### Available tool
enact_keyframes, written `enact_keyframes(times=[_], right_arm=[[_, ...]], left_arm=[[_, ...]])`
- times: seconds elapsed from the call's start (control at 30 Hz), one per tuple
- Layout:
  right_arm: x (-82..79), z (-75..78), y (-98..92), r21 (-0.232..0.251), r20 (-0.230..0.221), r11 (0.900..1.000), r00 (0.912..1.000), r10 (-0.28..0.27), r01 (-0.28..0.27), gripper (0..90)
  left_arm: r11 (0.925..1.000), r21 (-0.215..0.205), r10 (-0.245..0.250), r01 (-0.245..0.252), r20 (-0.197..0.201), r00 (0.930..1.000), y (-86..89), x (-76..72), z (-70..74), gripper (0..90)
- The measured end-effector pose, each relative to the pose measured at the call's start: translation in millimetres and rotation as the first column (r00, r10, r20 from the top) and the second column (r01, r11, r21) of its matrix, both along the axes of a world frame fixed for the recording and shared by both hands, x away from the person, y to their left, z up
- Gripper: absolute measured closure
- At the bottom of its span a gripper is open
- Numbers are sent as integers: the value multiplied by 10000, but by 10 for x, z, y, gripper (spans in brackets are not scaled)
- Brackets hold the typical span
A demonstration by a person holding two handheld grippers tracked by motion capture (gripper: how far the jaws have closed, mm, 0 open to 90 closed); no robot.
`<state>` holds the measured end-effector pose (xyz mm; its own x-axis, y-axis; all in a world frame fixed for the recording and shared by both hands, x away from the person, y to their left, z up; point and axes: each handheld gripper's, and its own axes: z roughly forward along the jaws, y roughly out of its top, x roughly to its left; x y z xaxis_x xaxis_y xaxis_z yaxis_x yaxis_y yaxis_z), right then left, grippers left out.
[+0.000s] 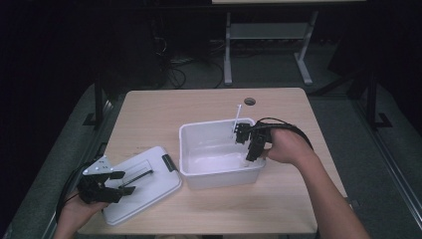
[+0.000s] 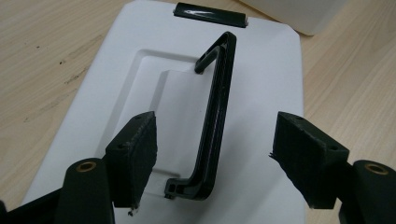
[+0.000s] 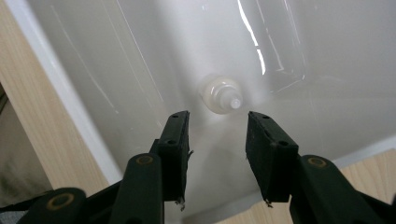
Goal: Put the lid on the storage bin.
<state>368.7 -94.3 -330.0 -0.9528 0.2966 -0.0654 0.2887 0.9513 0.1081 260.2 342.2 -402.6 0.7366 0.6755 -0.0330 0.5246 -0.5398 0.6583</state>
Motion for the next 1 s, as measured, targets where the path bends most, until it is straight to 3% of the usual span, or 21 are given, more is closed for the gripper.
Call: enact_keyframes(times=[0.2, 0.5, 1.0], right_arm=[[-33, 89, -58, 173, 93, 9998, 9999, -128, 127, 588], [-113, 340, -187, 286, 492, 9992, 9983, -311, 297, 582], [-223, 462, -457, 495, 770, 9962, 9942, -749, 712, 570]], left_arm=[[10000, 49, -34, 34, 41, 10000, -6, 1, 6, 300], [9999, 106, -69, 68, 43, 10000, -9, -4, 18, 300], [10000, 48, -4, 4, 47, 10000, 4, -9, 26, 300]])
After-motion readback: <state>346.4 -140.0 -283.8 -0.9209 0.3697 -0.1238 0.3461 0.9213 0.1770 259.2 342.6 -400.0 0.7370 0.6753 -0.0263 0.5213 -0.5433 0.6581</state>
